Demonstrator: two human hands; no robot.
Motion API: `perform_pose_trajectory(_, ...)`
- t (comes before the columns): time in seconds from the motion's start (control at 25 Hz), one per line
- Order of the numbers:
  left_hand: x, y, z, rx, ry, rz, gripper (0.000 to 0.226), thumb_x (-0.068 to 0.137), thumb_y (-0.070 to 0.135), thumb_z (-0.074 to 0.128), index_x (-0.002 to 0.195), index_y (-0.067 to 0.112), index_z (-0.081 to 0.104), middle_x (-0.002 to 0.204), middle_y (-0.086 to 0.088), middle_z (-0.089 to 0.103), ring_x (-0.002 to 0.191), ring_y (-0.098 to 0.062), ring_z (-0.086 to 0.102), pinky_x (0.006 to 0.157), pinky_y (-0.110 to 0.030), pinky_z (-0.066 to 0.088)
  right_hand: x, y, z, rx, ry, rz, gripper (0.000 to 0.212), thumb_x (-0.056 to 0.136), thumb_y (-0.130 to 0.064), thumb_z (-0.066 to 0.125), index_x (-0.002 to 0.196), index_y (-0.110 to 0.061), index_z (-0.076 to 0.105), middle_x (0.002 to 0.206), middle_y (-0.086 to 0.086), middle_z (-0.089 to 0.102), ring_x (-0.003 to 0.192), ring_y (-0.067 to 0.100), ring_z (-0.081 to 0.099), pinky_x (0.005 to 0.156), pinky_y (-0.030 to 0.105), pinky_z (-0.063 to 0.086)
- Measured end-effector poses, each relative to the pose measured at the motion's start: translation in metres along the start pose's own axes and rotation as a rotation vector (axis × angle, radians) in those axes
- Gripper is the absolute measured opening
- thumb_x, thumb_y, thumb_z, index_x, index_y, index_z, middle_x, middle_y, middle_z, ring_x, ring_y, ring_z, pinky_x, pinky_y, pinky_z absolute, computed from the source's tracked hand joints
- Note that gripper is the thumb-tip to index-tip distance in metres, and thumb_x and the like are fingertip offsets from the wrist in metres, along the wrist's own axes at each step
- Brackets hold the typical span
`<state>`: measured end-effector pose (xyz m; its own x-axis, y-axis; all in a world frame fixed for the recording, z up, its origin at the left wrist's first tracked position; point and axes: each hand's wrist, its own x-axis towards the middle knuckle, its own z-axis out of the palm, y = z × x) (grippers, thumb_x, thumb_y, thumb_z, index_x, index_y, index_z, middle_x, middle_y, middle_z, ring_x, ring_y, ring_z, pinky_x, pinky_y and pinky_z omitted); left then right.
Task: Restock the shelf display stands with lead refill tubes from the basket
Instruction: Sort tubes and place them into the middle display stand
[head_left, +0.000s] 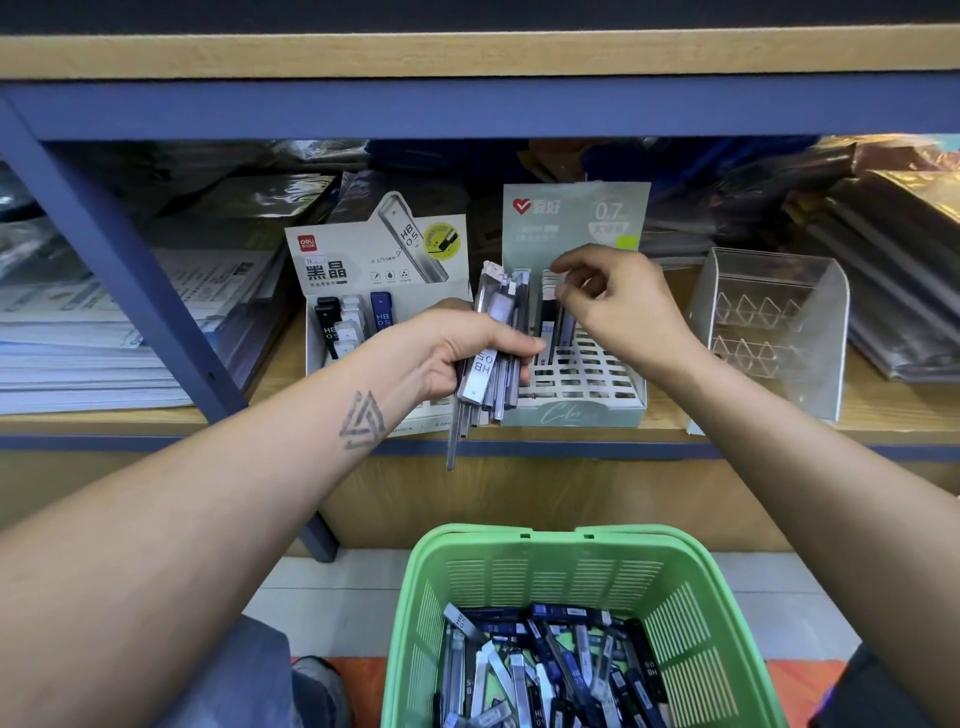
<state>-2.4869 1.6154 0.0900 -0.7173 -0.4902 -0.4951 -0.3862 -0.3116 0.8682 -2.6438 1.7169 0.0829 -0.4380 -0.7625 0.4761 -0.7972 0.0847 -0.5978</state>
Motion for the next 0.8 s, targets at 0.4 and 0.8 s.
perform_pose_trajectory(0.4, -0.011, -0.002, 0.012, -0.024, -0.038, 0.129, 0.018, 0.082, -0.005, 0.073, 0.098, 0.003, 0.069, 0.084, -0.015, 0.074, 0.071, -0.026, 0.073, 0.067, -0.042, 0.063, 0.0, -0.005, -0.007, 0.697, -0.188, 0.34, 0.012, 0.091, 0.0, 0.07, 0.102, 0.0, 0.072, 0.075, 0.015, 0.073, 0.059, 0.019, 0.063, 0.056, 0.025, 0.052)
perform_pose_trajectory(0.8, -0.008, -0.002, 0.016, 0.004, -0.011, 0.095, 0.039, 0.072, 0.002, 0.081, 0.11, 0.001, 0.069, 0.098, -0.017, 0.076, 0.087, -0.029, 0.075, 0.073, -0.044, 0.062, -0.004, -0.001, -0.024, 0.692, -0.215, 0.387, 0.015, 0.085, 0.0, 0.075, 0.099, -0.005, 0.071, 0.072, 0.006, 0.073, 0.059, 0.013, 0.064, 0.051, 0.02, 0.047)
